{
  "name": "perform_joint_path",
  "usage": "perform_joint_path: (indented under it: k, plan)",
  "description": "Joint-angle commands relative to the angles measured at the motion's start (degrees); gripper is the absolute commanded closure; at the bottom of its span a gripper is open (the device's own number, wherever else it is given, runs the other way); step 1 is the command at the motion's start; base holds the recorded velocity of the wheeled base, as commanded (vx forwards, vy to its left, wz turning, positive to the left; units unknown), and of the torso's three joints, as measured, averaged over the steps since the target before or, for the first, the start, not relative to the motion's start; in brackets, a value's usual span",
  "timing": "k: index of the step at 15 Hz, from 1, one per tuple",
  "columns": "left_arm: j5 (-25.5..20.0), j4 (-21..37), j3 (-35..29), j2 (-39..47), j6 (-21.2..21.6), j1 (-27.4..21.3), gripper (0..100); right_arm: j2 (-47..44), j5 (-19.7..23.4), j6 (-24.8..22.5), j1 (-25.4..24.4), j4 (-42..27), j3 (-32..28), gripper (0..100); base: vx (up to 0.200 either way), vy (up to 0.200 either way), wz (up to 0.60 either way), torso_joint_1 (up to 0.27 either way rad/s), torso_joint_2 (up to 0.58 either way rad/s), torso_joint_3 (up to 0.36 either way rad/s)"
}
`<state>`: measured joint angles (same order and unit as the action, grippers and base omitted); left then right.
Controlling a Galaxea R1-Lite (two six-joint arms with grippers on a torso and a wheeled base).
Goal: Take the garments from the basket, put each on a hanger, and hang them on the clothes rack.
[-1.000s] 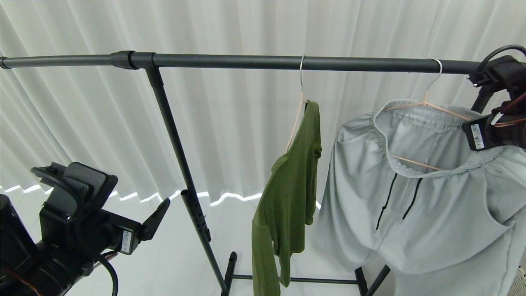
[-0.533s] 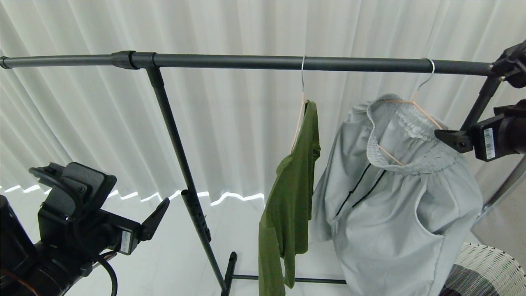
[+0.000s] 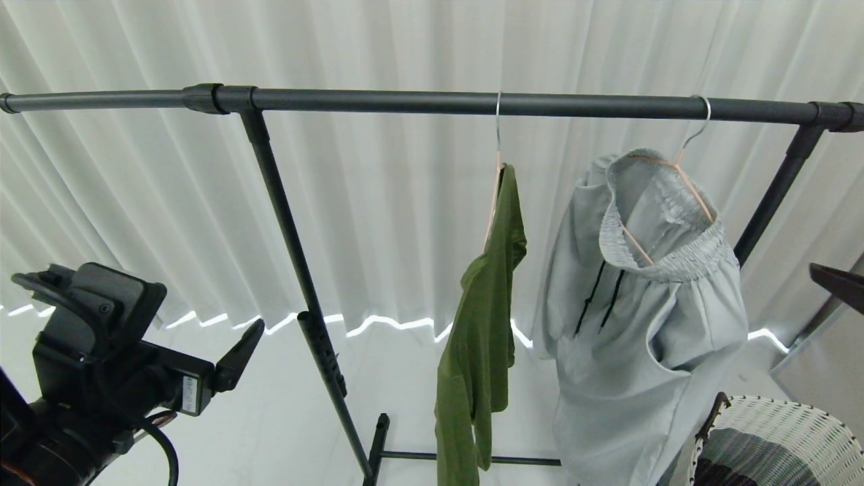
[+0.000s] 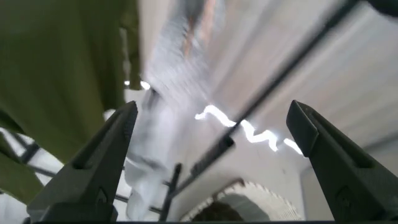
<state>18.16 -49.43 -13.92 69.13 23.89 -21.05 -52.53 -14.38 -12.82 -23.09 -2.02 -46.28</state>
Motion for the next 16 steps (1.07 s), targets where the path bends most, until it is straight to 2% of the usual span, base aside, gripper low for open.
perform_joint_path:
  k: [1,3,4,6,7,9,10,12,13,14,15,16]
  plan:
    - [0.12,0.04,0.47,-2.34,0.01,1.63,0,9.81,0.06,-0.10,9.64,-0.61,6.55,0,-0.200,0.000,0.00,0.007,0.00,0.002]
    - [0.12,0.21,1.18,-5.06,0.19,5.94,0,14.38,0.15,-0.10,18.52,-2.63,10.86,0,-0.200,0.000,0.00,0.005,0.00,0.005]
    - [0.12,0.39,1.44,-6.29,0.19,7.87,0,15.97,0.23,-0.10,21.16,-3.78,12.09,0,-0.200,0.000,0.00,-0.012,0.00,0.007]
    - [0.12,1.97,3.37,-11.56,1.68,14.20,0,21.50,0.59,-0.10,24.58,-8.26,15.07,0,-0.200,0.000,0.00,0.000,0.00,0.002]
    - [0.03,4.52,4.78,-15.52,2.56,16.75,0,24.23,0.50,-0.10,24.58,-10.90,15.95,0,-0.200,0.000,0.00,0.002,0.00,0.027]
    - [0.12,12.43,5.31,-22.20,2.65,18.24,0,27.83,0.23,-0.18,24.58,-14.59,17.36,0,-0.200,0.000,0.00,0.000,0.00,0.000]
    - [0.12,20.52,5.04,-28.09,2.47,19.12,0,30.56,0.15,-0.18,24.58,-17.05,18.68,0,0.000,0.000,0.00,0.000,0.00,0.000]
    - [0.12,31.24,5.04,-35.73,2.03,20.88,0,34.60,-0.12,-0.27,24.76,-21.27,20.88,0,0.000,0.000,0.00,0.000,0.00,0.000]
    - [0.12,35.46,5.13,-38.72,1.33,23.25,0,36.45,-0.91,-0.27,24.85,-23.38,21.84,0,0.000,0.000,0.00,0.000,0.00,0.000]
    - [0.12,37.30,5.22,-39.87,0.45,24.39,0,37.41,-1.35,-0.27,24.85,-24.26,22.28,0,0.000,0.000,0.00,0.000,0.00,0.000]
    - [0.12,42.31,5.13,-41.97,-3.77,27.56,0,40.66,-3.46,-0.27,24.93,-26.28,24.48,0,0.000,0.000,0.00,0.000,0.00,0.000]
    - [0.03,43.72,5.13,-42.68,-6.05,28.44,0,42.69,-4.51,-0.27,24.93,-26.80,25.97,0,0.000,0.000,0.00,0.000,0.00,0.000]
